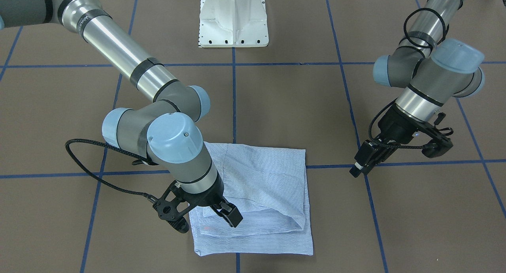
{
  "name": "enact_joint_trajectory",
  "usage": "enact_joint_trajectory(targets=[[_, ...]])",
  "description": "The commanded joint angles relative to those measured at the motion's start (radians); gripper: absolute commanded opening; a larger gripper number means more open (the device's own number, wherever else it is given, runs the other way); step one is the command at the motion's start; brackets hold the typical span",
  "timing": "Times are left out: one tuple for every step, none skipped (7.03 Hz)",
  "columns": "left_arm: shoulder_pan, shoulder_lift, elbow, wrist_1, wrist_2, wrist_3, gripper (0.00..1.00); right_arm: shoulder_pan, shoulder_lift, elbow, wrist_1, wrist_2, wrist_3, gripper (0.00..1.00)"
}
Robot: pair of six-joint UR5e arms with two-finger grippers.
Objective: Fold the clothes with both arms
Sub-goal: 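Raise the left gripper away while the right gripper lowers to the folded corner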
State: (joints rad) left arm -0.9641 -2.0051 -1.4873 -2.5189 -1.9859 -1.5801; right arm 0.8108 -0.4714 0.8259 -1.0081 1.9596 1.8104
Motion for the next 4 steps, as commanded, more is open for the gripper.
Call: enact_joint_trajectory(targets=[[-0.001,0.035,-0.086,-0.003,0.025,-0.001,0.53,-0.03,-0.079,-0.001,0.067,-0.062,-0.005,1.0],[-0.001,0.037,-0.087,-0.003,0.027,-0.001,0.53,-0.03,-0.081,-0.004,0.066,-0.062,-0.005,1.0],[-0.001,0.039,-0.085,-0.003,0.026,0.0,0.53,-0.035,-0.082,-0.004,0.066,-0.057,0.003,0.99],[0.001,0.046,-0.086,-0.003,0.025,0.0,0.53,-0.044,-0.085,-0.004,0.065,-0.054,0.007,0.95]])
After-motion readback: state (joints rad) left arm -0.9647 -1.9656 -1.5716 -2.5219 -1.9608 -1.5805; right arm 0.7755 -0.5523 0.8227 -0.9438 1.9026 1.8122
